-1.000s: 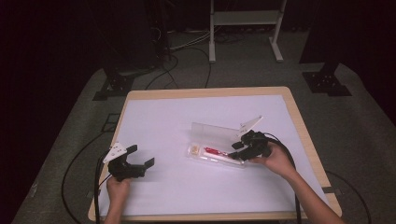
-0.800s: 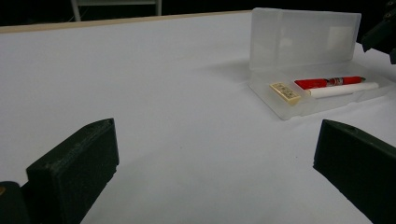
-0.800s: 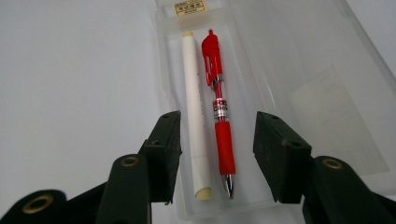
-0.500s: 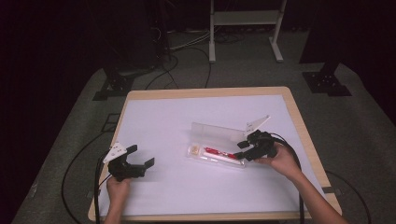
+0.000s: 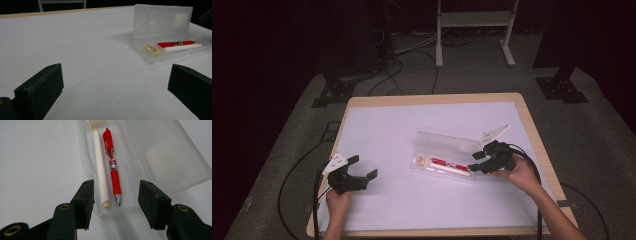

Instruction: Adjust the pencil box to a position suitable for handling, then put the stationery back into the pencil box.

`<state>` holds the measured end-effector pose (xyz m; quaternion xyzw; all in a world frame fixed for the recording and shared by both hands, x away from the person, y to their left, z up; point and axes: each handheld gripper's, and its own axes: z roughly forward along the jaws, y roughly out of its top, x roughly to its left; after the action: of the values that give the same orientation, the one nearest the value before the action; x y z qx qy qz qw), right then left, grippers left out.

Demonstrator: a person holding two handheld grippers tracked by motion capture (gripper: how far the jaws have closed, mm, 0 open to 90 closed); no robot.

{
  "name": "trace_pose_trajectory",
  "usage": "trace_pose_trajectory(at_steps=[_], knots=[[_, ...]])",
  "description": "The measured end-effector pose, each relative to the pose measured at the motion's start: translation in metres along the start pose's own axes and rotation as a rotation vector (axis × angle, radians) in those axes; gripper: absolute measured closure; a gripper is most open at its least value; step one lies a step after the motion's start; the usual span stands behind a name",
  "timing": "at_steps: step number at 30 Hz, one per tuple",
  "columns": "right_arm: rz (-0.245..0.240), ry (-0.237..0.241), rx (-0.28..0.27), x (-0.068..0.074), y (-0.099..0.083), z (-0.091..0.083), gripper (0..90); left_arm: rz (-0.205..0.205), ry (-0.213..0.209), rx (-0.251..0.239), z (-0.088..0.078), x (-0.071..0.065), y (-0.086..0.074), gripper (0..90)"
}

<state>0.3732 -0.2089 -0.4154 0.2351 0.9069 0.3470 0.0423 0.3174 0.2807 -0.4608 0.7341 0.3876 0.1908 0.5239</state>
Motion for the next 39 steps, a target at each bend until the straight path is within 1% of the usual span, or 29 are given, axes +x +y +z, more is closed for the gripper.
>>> trace_pose_trajectory(at_steps=[1,2,9,22,27,30,32,33,39], knots=[[0.011,-0.001,0.002,0.001,-0.001,-0.001,45.7,0.000,0.000,-0.001,0.000,0.000,0.000,0.0],[0.003,0.000,-0.001,0.000,-0.002,-0.001,45.6,0.001,0.000,-0.001,0.000,0.000,0.000,0.0],[0.019,-0.001,-0.001,0.000,-0.010,-0.004,44.4,0.004,0.000,-0.002,0.000,0.000,0.000,0.0],[0.027,-0.009,-0.006,0.000,-0.020,-0.011,43.2,0.006,0.000,-0.001,0.000,0.000,0.000,0.0],[0.033,-0.012,-0.009,0.001,-0.026,-0.014,43.0,0.002,0.002,0.003,0.001,0.000,0.000,0.0],[0.045,-0.012,-0.011,0.002,-0.030,-0.016,42.9,0.006,0.001,0.000,0.000,0.000,0.000,0.0],[0.042,-0.016,-0.012,0.001,-0.032,-0.017,42.7,0.006,0.001,0.000,0.000,0.000,0.000,0.0],[0.049,-0.016,-0.012,0.001,-0.034,-0.017,42.7,0.005,0.001,0.000,0.000,0.000,0.000,0.0],[0.054,-0.021,-0.020,0.001,-0.041,-0.020,42.6,0.007,0.001,-0.001,0.000,0.000,0.000,0.0]])
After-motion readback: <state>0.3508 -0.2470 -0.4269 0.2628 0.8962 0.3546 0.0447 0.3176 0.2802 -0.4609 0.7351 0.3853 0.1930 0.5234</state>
